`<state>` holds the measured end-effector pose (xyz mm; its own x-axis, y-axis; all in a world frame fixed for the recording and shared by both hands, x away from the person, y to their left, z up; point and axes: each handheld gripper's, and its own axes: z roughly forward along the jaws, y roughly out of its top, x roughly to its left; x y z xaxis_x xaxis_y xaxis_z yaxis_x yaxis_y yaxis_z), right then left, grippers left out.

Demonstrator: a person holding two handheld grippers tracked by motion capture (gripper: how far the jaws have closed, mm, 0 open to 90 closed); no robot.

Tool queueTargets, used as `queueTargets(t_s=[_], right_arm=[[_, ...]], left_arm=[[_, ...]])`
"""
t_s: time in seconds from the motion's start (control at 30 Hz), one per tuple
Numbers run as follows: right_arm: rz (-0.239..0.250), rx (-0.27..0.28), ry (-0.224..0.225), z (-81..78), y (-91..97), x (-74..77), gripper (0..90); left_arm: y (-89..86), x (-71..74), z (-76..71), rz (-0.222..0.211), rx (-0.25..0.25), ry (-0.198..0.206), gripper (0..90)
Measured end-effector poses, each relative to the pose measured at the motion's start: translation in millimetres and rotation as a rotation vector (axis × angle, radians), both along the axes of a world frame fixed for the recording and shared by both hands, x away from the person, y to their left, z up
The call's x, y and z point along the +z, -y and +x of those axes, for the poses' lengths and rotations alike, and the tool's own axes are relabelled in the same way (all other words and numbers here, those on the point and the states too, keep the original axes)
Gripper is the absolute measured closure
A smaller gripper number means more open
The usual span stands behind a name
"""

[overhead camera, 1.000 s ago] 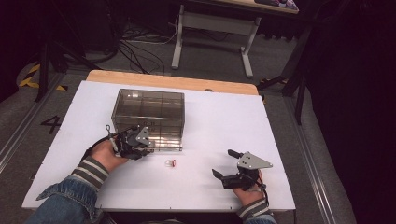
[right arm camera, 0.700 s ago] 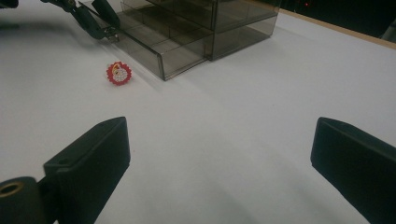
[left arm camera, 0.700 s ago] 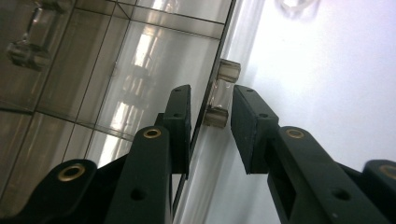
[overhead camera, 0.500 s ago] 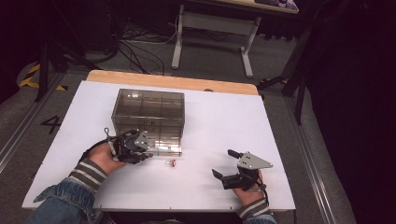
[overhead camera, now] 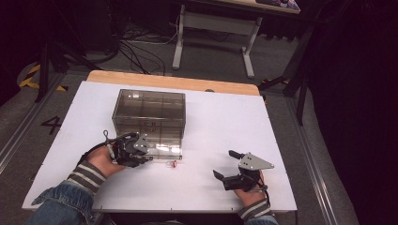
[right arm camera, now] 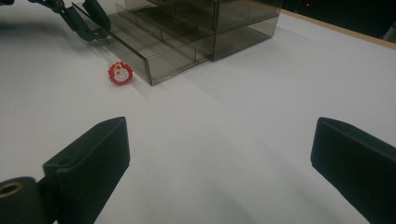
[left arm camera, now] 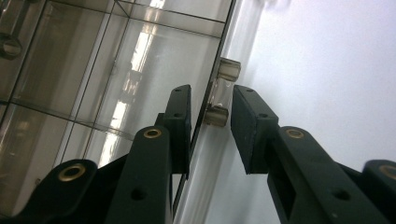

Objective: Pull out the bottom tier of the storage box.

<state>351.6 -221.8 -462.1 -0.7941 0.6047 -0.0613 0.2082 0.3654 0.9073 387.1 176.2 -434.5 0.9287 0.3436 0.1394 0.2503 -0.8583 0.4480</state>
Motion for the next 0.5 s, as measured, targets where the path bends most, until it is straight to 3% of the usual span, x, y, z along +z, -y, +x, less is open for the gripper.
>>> queueTargets(t_s=[0.27,0.5], right_arm=[[0.002,0.001,-0.001,0.0,0.0,0.0,5.1],[0.001,0.0,0.0,0.1,-0.1,0.0,5.1]], left_arm=[[0.1,1.0,-0.2,-0.006,0.002,-0.011,67.6],[-1.2,11.0,-1.1,-0.075,0.033,-0.002,48.8]])
